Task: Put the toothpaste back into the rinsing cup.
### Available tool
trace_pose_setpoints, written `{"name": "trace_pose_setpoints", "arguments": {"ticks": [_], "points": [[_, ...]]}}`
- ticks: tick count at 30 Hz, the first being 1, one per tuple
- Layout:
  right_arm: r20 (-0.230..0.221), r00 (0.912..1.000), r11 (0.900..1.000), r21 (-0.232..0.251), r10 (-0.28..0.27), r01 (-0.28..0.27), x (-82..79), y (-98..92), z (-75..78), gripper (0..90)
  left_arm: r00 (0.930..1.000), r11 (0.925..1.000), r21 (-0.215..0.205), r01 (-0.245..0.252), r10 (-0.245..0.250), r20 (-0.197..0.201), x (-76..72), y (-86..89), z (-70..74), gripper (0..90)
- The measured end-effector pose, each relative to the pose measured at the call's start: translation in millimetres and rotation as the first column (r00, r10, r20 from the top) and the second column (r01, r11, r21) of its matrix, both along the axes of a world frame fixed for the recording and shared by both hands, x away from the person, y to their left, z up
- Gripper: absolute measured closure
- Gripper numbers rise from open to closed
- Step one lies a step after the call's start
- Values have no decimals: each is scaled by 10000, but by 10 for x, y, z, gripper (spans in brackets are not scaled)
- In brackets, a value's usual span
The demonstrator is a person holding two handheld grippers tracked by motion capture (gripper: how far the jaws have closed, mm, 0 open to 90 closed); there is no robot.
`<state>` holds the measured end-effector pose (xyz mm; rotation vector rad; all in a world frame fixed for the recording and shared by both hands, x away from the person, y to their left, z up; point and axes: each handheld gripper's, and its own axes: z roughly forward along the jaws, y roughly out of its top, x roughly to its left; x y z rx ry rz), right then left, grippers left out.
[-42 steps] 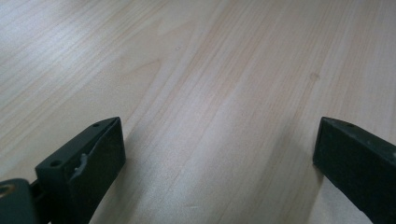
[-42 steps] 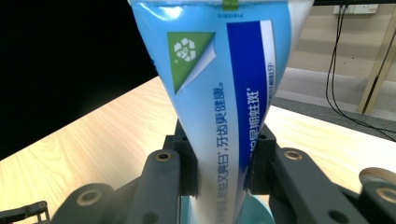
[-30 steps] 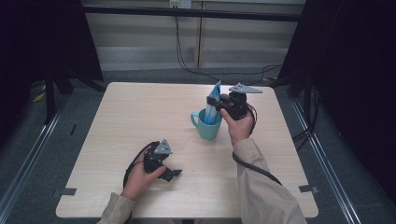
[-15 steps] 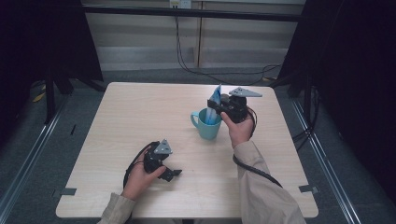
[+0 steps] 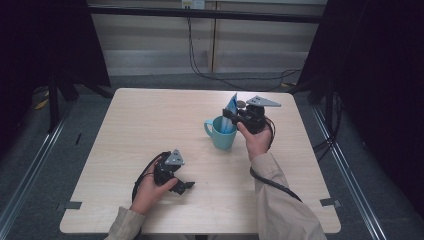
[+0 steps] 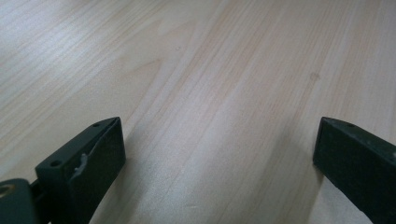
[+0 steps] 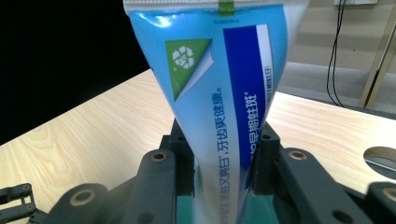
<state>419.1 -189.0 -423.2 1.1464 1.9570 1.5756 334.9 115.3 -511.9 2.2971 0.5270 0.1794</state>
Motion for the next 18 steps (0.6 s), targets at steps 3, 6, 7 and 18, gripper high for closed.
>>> {"name": "trace_pose_setpoints", "arguments": {"ticks": [3,6,7,18], "points": [[6,10000,10000,-43,63,-63,3,-11,4,681,10000,10000,-5,1,-1,-8,0,0,0,20],[-16,10000,10000,-20,39,-39,5,-28,7,670,10000,10000,-5,-4,4,-7,0,0,0,20],[8,10000,10000,-17,-12,12,6,-38,8,662,10000,10000,-6,-10,10,-5,-1,0,0,21],[6,9997,9997,51,-239,239,-9,-133,14,629,10000,10000,-26,-14,14,0,-2,-1,0,20]]}}
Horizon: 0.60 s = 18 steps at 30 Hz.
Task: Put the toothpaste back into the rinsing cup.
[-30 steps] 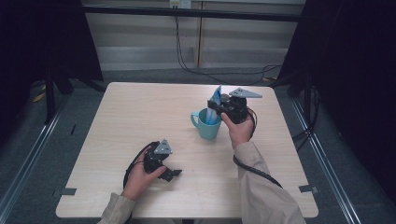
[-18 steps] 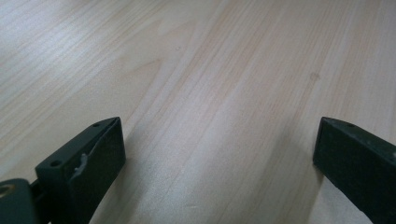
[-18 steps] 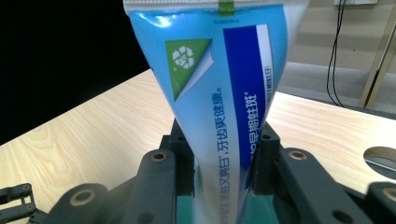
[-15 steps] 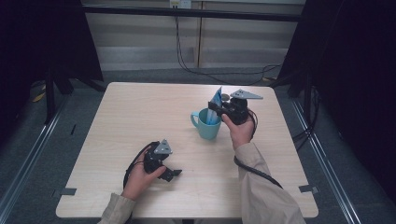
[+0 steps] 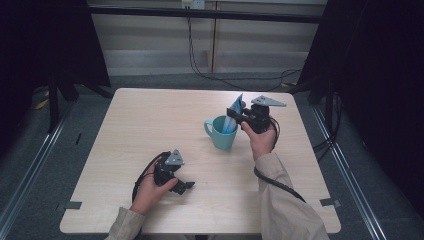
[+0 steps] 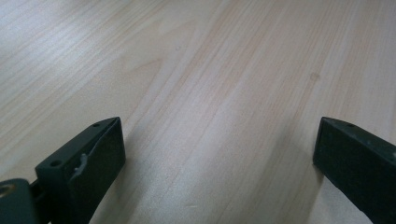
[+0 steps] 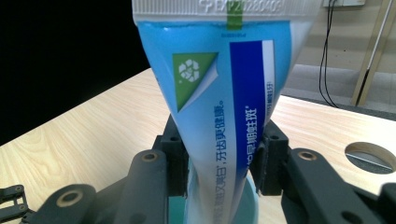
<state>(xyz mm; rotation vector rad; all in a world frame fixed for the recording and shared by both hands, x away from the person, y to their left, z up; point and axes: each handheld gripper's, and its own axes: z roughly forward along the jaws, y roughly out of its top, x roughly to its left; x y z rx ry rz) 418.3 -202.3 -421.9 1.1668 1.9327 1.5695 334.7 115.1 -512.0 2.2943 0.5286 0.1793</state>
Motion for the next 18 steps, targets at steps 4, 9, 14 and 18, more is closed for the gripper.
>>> {"name": "trace_pose_setpoints", "arguments": {"ticks": [4,9,14,18], "points": [[-11,9999,9999,-116,-110,110,-5,-40,0,608,10000,10000,33,10,-10,-5,0,1,1,20],[-15,9998,9998,-107,-185,185,-14,-76,3,599,10000,10000,34,4,-4,4,0,1,1,20],[16,9998,9996,-151,-223,223,-12,-92,-3,589,10000,10000,36,14,-14,10,1,1,1,20],[-11,9997,9995,-169,-264,264,-14,-111,-3,583,10000,10000,37,15,-15,12,1,1,1,20]]}}
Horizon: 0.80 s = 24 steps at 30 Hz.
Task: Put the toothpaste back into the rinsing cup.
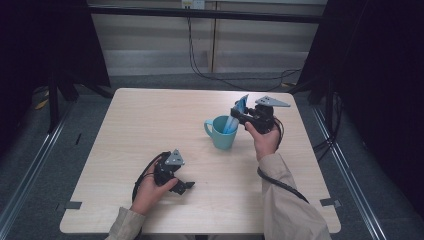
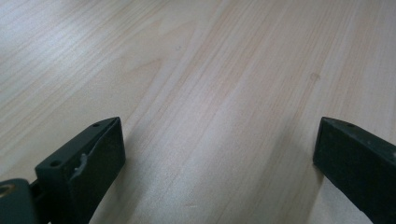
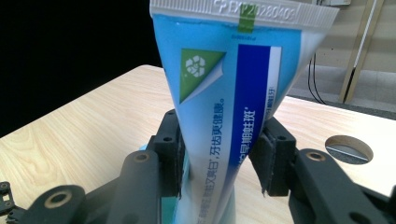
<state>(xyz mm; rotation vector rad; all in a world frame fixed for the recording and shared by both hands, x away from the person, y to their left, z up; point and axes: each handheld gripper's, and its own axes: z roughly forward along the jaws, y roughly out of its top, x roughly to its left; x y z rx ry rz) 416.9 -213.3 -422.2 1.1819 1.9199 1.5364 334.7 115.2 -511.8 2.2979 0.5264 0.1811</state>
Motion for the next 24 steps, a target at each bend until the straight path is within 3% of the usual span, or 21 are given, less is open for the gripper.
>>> {"name": "trace_pose_setpoints", "arguments": {"ticks": [24], "points": [[-35,9999,9998,-149,-159,159,-13,-37,-23,523,10000,10000,37,26,-26,15,1,1,1,20]]}}
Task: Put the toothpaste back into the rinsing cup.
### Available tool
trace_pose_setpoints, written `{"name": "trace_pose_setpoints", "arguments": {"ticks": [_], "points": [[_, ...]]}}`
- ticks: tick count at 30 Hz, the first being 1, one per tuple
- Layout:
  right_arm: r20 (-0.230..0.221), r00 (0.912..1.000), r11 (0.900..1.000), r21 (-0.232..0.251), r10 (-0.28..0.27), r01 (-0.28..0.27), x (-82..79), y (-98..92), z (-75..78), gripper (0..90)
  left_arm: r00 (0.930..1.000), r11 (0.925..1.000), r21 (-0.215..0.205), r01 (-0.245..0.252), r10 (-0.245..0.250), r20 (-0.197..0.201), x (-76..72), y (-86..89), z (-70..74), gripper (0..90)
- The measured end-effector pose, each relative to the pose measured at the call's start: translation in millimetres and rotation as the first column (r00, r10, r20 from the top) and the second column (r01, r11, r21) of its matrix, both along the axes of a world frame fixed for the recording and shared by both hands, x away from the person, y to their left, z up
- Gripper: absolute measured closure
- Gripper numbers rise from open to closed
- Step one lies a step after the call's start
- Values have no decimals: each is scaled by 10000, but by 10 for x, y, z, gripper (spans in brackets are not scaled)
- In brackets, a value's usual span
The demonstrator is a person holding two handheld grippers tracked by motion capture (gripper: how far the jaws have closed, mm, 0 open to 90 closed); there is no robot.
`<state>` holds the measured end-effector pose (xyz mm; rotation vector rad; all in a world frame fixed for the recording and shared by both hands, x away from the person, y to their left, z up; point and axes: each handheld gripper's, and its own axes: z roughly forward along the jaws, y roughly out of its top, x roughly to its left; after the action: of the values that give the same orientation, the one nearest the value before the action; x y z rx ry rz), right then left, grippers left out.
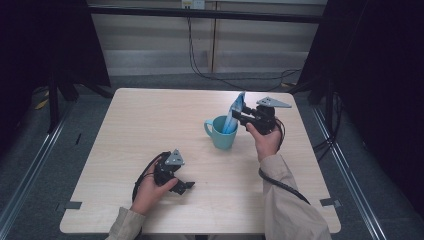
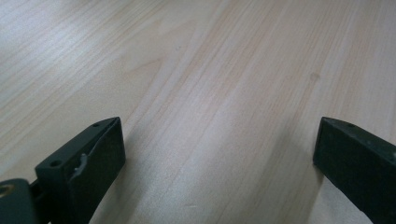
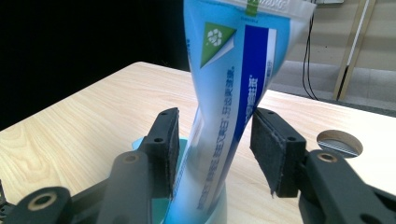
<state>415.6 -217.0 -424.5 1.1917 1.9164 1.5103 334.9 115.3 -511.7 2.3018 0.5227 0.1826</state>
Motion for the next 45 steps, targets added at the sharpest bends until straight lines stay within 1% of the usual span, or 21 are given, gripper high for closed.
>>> {"name": "trace_pose_setpoints", "arguments": {"ticks": [3,8,10,12,17,21,27,31,33,41,45], "points": [[-82,10000,10000,-88,-20,19,-2,2,-3,496,10000,10000,10,-8,8,1,-1,-1,1,20],[-80,10000,10000,-89,-21,20,-9,-19,-24,469,10000,10000,7,-7,7,1,-1,-1,0,19],[-142,9999,10000,-71,-45,44,-14,-31,-31,460,10000,10000,8,-12,12,-1,-1,-1,1,20],[-220,9997,9999,-158,-51,47,-16,-40,-35,444,10000,10000,-29,-58,58,-24,-4,-4,-1,19],[-231,9997,9998,-196,-97,93,-25,-59,-40,413,10000,10000,-51,-77,77,-35,-6,-5,-2,19],[-369,9993,9998,-146,-99,94,-35,-71,-44,358,10000,10000,-56,-83,82,-38,-6,-5,-2,19],[-634,9980,9992,-411,-33,7,-50,-71,-60,266,10000,10000,-49,-77,77,-32,-6,-5,-2,18],[-783,9969,9987,-504,-28,-12,-68,-87,-65,219,10000,10000,-54,-82,82,-35,-6,-6,-2,18],[-886,9961,9984,-557,-9,-40,-77,-93,-66,207,10000,10000,-52,-83,83,-35,-6,-6,-2,18],[-988,9950,9972,-721,118,-190,-125,-107,-81,173,10000,9999,-58,-86,86,-36,-6,-6,-2,18],[-1009,9947,9950,-948,208,-304,-161,-98,-100,167,10000,9999,-63,-91,91,-30,-6,-7,-3,18]]}}
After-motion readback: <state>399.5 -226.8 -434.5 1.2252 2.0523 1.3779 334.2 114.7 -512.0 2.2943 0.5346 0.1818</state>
